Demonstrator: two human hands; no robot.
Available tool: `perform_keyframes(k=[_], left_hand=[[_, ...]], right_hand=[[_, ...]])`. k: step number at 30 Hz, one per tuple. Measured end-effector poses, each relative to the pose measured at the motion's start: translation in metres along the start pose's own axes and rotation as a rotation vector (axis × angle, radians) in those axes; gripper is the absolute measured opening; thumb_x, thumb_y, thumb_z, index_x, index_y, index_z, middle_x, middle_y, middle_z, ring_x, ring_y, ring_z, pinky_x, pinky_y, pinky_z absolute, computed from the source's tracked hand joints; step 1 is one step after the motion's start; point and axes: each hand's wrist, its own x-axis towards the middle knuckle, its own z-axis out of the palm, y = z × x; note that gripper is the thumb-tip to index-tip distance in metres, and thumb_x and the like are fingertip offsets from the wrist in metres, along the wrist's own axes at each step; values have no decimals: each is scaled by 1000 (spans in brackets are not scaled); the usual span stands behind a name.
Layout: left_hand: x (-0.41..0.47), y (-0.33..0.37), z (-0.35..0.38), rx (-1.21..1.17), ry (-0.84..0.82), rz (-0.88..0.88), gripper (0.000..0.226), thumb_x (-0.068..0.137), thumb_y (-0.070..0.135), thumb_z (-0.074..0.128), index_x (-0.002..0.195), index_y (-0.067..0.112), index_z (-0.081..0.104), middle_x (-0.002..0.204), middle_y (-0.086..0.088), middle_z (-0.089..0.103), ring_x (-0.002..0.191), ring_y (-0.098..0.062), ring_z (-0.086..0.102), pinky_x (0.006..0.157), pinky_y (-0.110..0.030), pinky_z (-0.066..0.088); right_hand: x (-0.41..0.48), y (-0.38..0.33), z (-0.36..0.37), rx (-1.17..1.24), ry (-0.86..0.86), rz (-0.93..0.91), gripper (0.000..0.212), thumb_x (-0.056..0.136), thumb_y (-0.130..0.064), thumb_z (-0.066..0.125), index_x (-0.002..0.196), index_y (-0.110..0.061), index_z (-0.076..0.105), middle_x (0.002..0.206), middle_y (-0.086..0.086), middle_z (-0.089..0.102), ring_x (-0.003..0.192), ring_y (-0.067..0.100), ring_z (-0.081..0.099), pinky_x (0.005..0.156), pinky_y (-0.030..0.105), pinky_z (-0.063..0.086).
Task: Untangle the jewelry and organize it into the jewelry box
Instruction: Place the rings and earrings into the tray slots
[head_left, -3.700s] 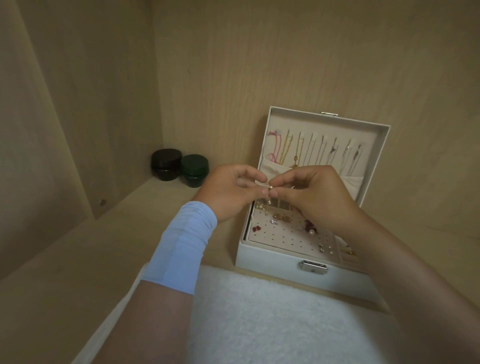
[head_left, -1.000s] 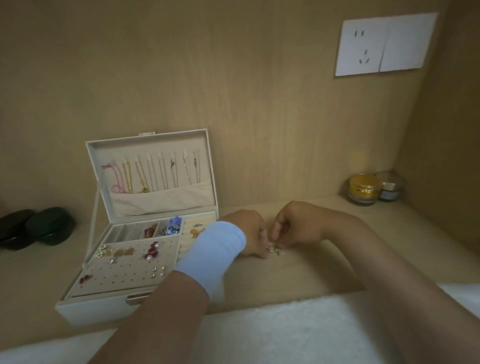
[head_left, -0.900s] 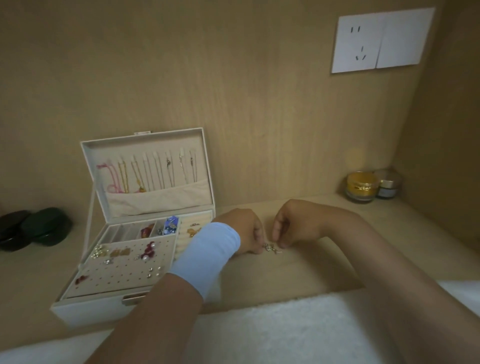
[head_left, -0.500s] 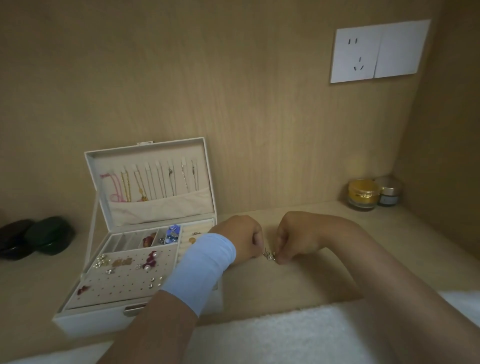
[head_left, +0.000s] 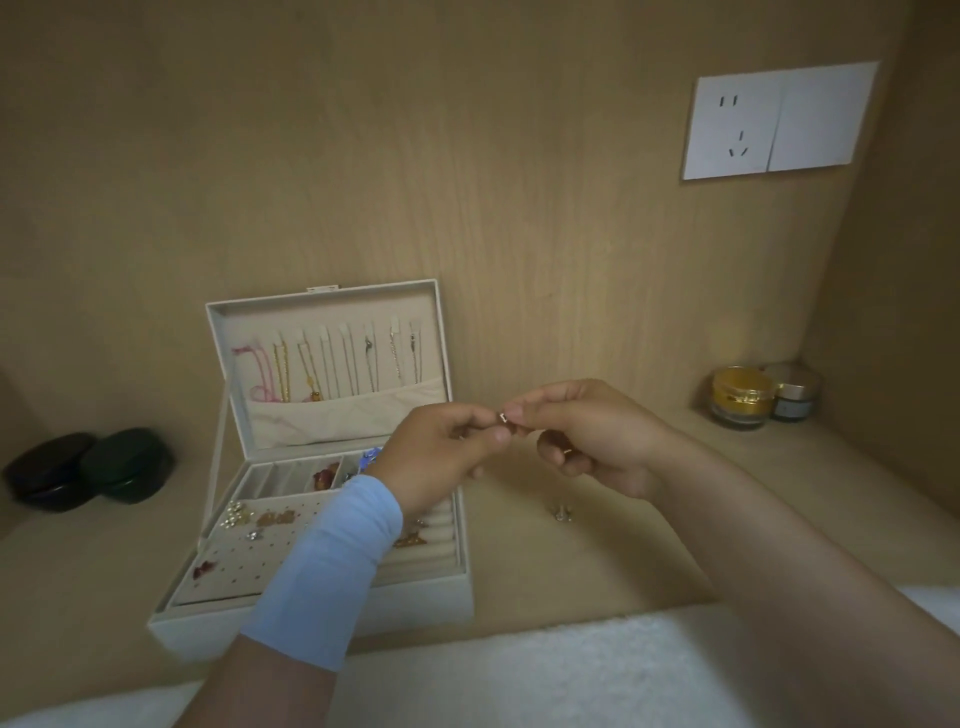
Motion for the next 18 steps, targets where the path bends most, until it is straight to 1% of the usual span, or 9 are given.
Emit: perform_keyframes(k=[2, 4, 5, 7, 9, 11, 14, 16, 18], left_hand=[[-9, 0, -9, -86, 12, -28, 9, 90, 20, 68, 95, 17, 74, 81, -6, 70, 59, -10, 55, 57, -21, 43], [-20, -4, -22, -152, 37, -59, 7, 89, 17, 69, 95, 18, 72, 74, -4, 67, 58, -12, 54, 48, -18, 39], [-23, -4, -26, -170, 40, -57, 7, 89, 15, 68, 94, 19, 72, 74, -3, 67, 58, -14, 55, 47, -17, 38], [-31, -6, -37, -198, 43, -37, 7, 89, 13, 68, 91, 19, 72, 79, -4, 69, 58, -15, 55, 46, -15, 39], [-38, -9, -48, -192, 61, -21, 6, 89, 13, 67, 90, 18, 72, 80, -4, 70, 56, -14, 54, 45, -13, 38], [-45, -11, -60, -181, 85, -15, 5, 90, 13, 67, 91, 14, 71, 75, -3, 68, 50, -10, 52, 42, -11, 36], [-55, -15, -79, -170, 92, -26, 7, 92, 18, 65, 91, 14, 71, 63, 6, 65, 45, -7, 49, 42, -16, 35], [-59, -17, -92, -162, 92, -51, 10, 93, 20, 63, 93, 13, 70, 56, 6, 60, 42, -5, 45, 42, -18, 33], [-63, -18, -106, -171, 79, -63, 12, 95, 21, 61, 92, 13, 69, 56, 4, 57, 41, -5, 42, 43, -19, 30]], right_hand=[[0, 1, 13, 89, -14, 31, 7, 91, -14, 68, 90, -13, 75, 74, -1, 66, 46, 10, 41, 36, 18, 21], [-2, 0, 28, 145, -38, 70, 6, 90, -14, 69, 86, -13, 73, 70, -3, 63, 46, 10, 40, 36, 18, 18], [-4, -1, 31, 161, -43, 87, 5, 89, -15, 69, 85, -13, 72, 70, -2, 62, 46, 10, 40, 36, 18, 18], [-6, -4, 42, 168, -51, 117, 7, 87, -17, 71, 89, -10, 71, 71, -2, 63, 46, 9, 40, 35, 18, 19], [-7, -6, 54, 163, -62, 133, 14, 87, -19, 71, 96, -8, 71, 70, -2, 63, 46, 9, 40, 35, 17, 20], [-6, -8, 69, 169, -71, 143, 18, 87, -19, 72, 101, -8, 71, 70, -3, 63, 46, 9, 39, 35, 17, 20], [0, -11, 91, 202, -61, 119, 17, 86, -19, 73, 99, -9, 72, 69, -4, 62, 46, 9, 40, 36, 17, 21], [6, -15, 105, 205, -70, 78, 15, 86, -19, 74, 97, -10, 72, 71, -3, 63, 46, 10, 41, 35, 18, 23], [9, -21, 118, 151, -70, 22, 17, 86, -20, 75, 99, -10, 75, 76, -1, 68, 48, 11, 44, 35, 19, 27]])
